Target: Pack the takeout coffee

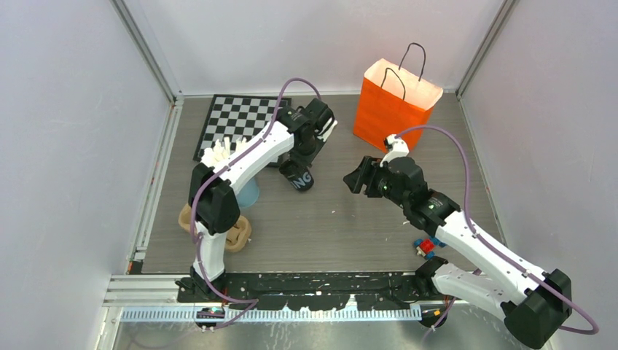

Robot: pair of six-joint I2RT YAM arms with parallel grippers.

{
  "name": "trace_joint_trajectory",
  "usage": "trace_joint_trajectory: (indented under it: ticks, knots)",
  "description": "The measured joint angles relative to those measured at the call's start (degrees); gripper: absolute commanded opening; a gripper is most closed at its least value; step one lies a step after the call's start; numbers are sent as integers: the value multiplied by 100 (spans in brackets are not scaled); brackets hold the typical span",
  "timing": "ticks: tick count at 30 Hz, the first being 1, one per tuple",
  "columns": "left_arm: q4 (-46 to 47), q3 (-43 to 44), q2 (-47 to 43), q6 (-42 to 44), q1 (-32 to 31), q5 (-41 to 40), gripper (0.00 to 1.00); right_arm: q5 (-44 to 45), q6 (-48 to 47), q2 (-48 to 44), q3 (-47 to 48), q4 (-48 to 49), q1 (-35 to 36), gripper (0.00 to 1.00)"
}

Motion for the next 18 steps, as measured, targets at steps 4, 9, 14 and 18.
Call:
trace_joint_trajectory:
  ticks: [4,9,14,18]
  knots:
    - [-37,0,0,-4,0,13,0,-9,-2,146,-2,116,-2,70]
    - [-20,-11,-4,-31,0,160,11,-140,-22,415,-111,446,-2,73]
    - [-4,-22,-37,-151,50,42,52,-234,-127,614,-302,822,35,79]
    - [17,-63,-208,-330,345,52,82,-229,-468,1185,-245,1475,225,84]
